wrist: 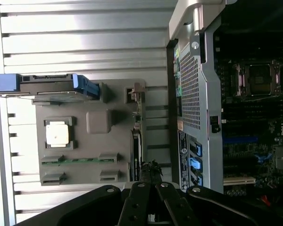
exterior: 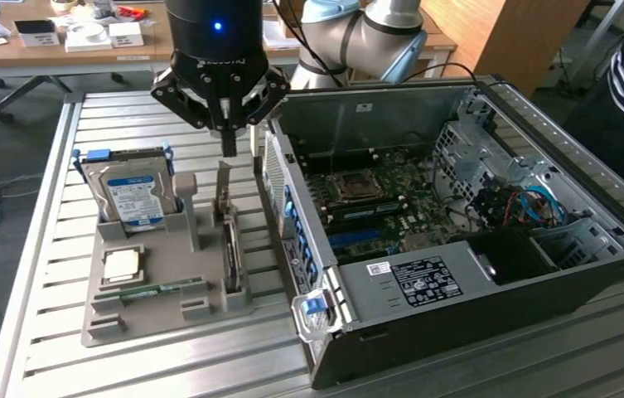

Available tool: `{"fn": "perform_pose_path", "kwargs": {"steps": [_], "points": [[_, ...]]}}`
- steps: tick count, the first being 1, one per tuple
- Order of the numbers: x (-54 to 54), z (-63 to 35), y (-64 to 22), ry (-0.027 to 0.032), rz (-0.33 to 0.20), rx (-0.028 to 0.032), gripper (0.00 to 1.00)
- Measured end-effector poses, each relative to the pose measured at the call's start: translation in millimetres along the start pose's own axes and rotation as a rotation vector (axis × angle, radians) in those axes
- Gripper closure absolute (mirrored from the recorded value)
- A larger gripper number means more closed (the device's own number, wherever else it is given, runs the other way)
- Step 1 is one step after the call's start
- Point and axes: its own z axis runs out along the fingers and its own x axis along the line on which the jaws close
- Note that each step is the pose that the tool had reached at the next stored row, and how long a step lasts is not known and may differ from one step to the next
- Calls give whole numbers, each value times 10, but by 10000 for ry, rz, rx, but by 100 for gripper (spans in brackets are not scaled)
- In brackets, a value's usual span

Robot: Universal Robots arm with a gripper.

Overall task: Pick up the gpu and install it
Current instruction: 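Reach for the gpu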

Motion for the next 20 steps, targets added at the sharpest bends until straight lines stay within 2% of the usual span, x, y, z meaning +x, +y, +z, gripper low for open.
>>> {"fn": "perform_pose_path", "kwargs": {"steps": [14, 20], "points": [[0, -7, -182, 0, 0, 1, 89], [11, -9, -229, 1, 1, 1, 89]]}}
